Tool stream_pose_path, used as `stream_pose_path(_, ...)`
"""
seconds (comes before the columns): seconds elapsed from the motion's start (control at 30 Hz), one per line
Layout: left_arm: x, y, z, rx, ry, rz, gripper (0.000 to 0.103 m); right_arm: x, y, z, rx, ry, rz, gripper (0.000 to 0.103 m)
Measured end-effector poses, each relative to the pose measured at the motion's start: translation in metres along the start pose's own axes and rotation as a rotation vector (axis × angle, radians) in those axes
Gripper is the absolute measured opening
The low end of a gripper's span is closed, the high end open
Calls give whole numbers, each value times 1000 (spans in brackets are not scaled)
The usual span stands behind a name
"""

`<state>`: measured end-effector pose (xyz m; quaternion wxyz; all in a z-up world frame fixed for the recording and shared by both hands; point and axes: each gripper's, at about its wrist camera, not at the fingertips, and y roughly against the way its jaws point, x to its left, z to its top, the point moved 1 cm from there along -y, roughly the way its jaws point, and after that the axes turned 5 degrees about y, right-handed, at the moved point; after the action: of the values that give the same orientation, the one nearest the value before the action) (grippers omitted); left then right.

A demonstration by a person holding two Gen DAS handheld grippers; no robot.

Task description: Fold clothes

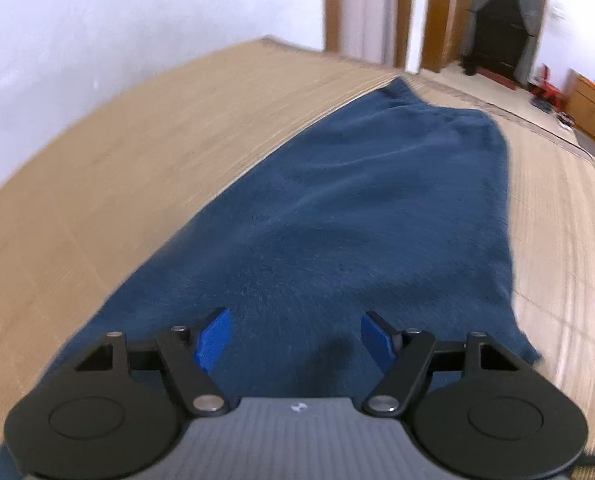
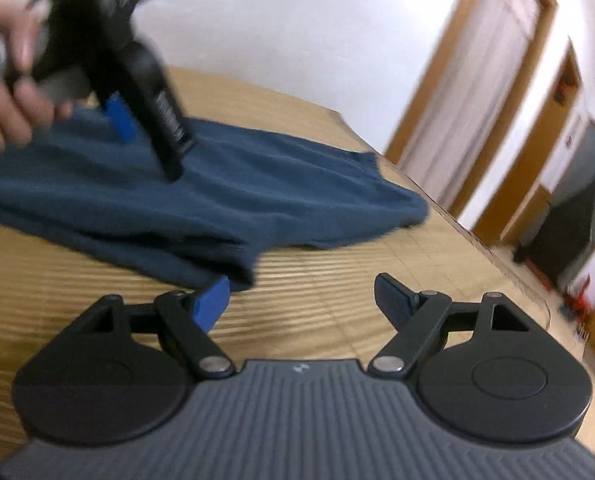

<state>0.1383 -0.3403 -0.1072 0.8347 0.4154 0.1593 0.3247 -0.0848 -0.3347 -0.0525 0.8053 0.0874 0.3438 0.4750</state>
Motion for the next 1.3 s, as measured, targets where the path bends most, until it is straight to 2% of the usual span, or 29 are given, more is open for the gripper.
stream_pose_path(0.1, -3, 20, -10, -30, -44, -31, 74, 2, -16, 3, 6, 40, 1, 81)
stream_pose_path(0.2, -7, 30, -19, -31, -69, -56, 75, 1, -28, 11, -3, 26, 9, 81)
stream_pose_path(0.4, -11, 33, -32, -13, -73, -72, 75, 8, -18, 16, -34, 79, -16, 81)
stream_pose_path(0.53, -11, 34, -37, -4, -70, -94, 75, 12, -19, 11, -26, 146, -79, 81)
stream_pose_path(0.77, -21, 44, -51, 2, -116, -141, 75, 16, -30, 13, -76, 229, -78, 81)
stream_pose_path(0.83, -24, 46, -55, 4, -134, -149, 75, 17, -28, 13, -84, 198, -88, 81)
stream_pose_path(0.97, -28, 50, -62, 6, -156, -192, 75, -6, -12, 12, -138, 14, -55, 81)
stream_pose_path(1.3, -21, 36, -61, 7, -110, -117, 74, -35, -6, 6, -153, -193, 10, 81)
